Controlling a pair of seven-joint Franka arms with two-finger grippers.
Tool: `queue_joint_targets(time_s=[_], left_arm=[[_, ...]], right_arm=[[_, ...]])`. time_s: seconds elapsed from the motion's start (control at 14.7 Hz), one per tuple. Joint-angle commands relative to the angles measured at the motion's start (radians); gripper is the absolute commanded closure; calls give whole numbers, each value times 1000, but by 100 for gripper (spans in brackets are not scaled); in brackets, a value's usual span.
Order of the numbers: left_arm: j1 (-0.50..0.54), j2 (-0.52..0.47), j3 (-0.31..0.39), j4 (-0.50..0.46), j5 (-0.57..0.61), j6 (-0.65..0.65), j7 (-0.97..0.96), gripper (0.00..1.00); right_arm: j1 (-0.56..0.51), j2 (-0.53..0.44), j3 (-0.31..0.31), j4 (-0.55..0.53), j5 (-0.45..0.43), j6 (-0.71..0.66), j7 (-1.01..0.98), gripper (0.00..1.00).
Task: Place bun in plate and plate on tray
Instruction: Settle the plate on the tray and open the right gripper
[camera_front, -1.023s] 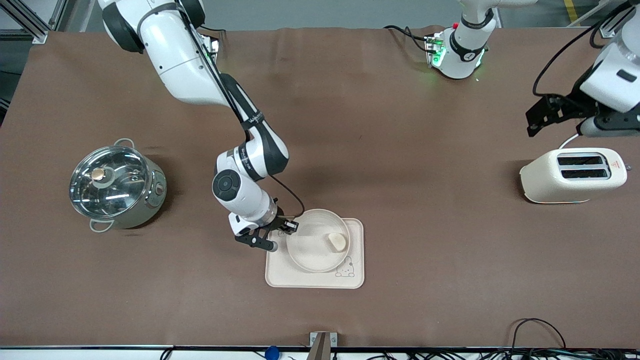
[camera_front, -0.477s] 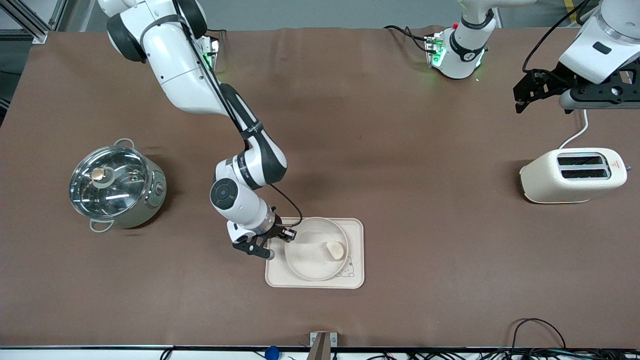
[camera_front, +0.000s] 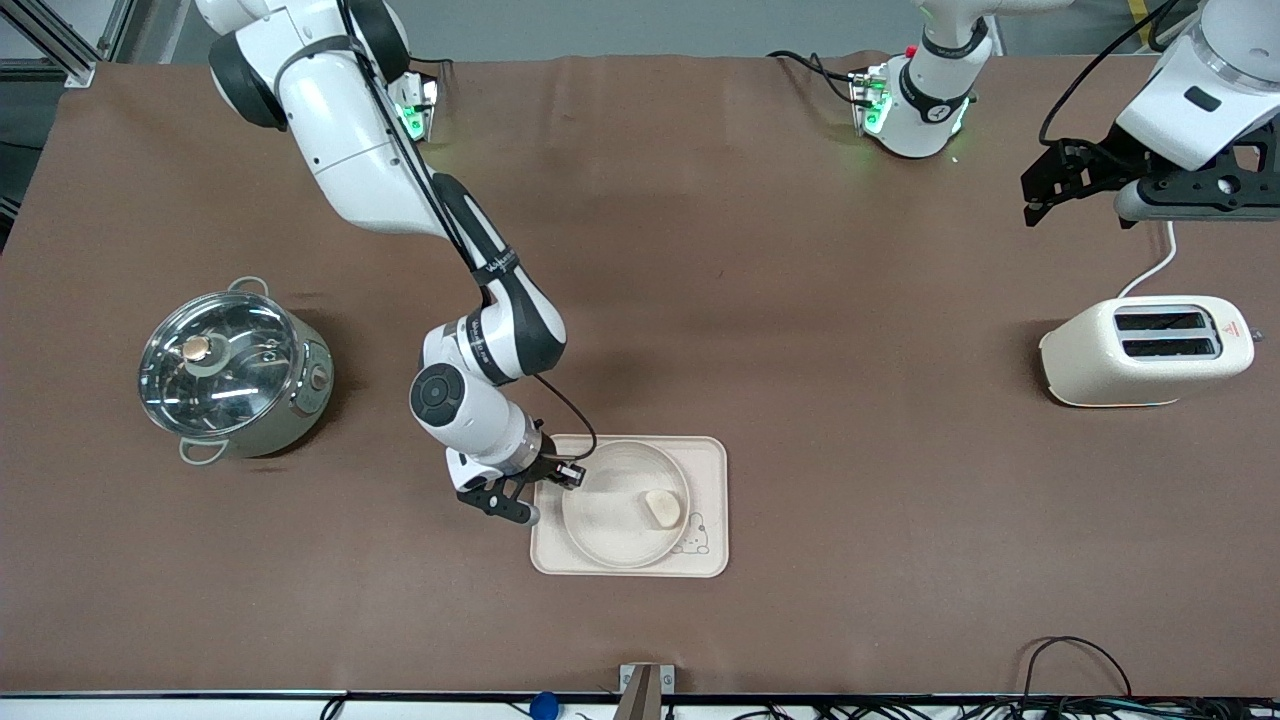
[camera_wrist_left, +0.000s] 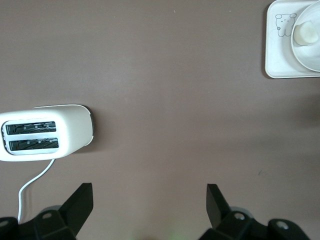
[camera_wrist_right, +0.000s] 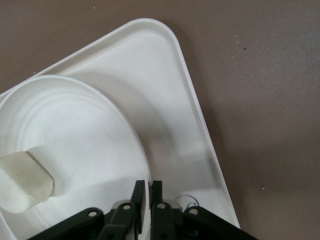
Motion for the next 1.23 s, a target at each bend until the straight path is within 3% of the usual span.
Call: queue_joint_targets(time_s=[0.0,0.48,0.61,0.75,0.95,1.16], left_arm=[[16,32,0,37,-8,-6,21,0],[17,47,3,62,0,-3,7,0],[16,56,4,69,0,-1,3,0],[16,58,4,74,0,-1,1,0],[14,61,4,83,0,-1,3,0],[16,61,4,88,0,-1,4,0]], right_arm=[[-1,13,13,22,12,0,3,58],[2,-58,10,13,-5,-19,-3,44],[-4,-128,0,-37,-6,-39,0,28],[-22,-208,-12,-109,-6,-40,-2,2],[-24,-338,-58,-208,-10,-77,-5,0],[-24,-467,-148,-228,-77,-315,-65,0]])
